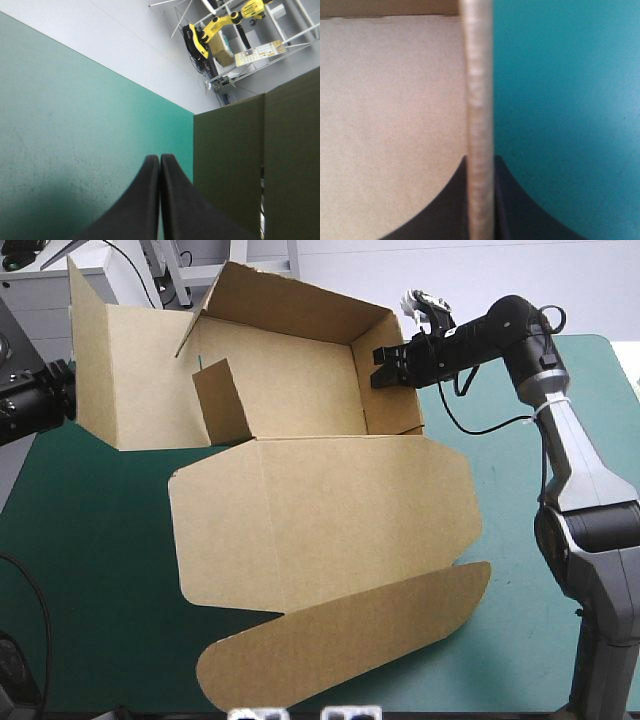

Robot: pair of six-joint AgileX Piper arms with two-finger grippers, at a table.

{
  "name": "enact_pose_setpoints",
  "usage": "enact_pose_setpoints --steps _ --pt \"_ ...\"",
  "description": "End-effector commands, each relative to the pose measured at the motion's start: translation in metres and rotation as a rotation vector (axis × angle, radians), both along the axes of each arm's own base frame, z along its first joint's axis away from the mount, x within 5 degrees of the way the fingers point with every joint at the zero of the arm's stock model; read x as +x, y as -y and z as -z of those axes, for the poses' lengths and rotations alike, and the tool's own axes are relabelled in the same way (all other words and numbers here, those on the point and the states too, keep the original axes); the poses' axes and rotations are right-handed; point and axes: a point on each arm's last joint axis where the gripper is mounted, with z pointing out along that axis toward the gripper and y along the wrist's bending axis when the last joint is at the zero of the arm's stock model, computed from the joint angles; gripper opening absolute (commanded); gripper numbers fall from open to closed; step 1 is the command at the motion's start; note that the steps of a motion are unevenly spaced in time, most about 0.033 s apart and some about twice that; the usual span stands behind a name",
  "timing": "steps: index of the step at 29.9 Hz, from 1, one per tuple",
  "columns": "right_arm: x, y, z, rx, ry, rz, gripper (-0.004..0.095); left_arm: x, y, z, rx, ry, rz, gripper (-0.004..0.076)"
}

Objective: Fold the box

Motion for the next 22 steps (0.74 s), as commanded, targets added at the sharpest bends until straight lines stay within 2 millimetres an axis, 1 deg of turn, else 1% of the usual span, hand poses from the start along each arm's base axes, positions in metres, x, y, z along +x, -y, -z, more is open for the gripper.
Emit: enact_pose_setpoints --steps 1,6,9,12,15,18,22 --pt "-0.023 -0.008 -0.045 0.078 0.115 -0.035 -0.0018 -0.015 0.025 -0.03 -0.045 0.112 0.114 -0.0008" --pt "-0.022 -0.013 -0.041 0.028 0.13 -0.026 -0.0017 -0.019 0.056 -0.036 -0.029 0.128 0.218 -0.0008" --pt "-0.02 -0.014 -0.037 -0.041 0.143 0.01 -0.0017 -0.02 0.07 -0.038 -0.013 0.144 0.268 -0.0008" --pt "-0.019 -0.018 -0.036 -0.083 0.156 0.03 -0.0018 -0.022 0.076 -0.035 0.037 0.136 0.29 -0.0008" --pt "-0.018 -0.022 -0.037 -0.078 0.179 0.045 -0.0017 -0.022 0.081 -0.03 0.084 0.096 0.304 -0.0008" --pt "-0.018 -0.03 -0.039 -0.061 0.207 0.06 -0.0017 -0.022 0.085 -0.026 0.115 0.06 0.318 -0.0008" --pt "-0.019 -0.041 -0.039 -0.104 0.246 0.08 -0.0017 -0.022 0.089 -0.023 0.144 0.049 0.329 -0.0008"
